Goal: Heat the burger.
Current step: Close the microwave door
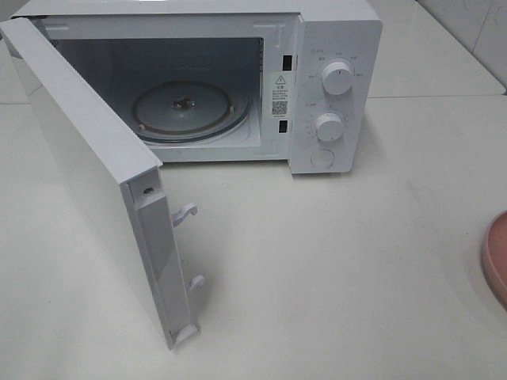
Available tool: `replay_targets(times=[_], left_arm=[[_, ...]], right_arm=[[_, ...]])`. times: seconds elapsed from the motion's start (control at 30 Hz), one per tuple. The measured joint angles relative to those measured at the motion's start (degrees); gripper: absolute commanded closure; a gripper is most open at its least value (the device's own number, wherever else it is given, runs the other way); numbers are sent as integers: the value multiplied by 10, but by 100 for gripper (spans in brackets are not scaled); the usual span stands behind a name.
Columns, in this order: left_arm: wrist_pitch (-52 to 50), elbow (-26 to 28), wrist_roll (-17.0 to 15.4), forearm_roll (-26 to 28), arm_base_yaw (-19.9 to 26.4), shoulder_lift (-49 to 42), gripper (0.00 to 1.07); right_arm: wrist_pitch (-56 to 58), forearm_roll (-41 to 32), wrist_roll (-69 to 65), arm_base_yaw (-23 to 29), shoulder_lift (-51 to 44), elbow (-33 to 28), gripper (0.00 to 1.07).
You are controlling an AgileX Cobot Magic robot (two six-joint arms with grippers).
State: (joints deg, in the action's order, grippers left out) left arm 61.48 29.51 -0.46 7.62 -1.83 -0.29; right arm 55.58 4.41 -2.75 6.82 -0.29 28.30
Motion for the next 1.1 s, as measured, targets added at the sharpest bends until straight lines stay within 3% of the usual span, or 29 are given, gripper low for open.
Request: replay_targets(times=[0.93, 1.1], left_arm=[[0, 0, 0, 1, 0, 0, 9], [-9, 1, 0, 26, 0, 0, 9]], right_arm=[[0, 0, 0, -2, 0, 0, 31], [0, 0, 0, -3, 0, 0, 31]])
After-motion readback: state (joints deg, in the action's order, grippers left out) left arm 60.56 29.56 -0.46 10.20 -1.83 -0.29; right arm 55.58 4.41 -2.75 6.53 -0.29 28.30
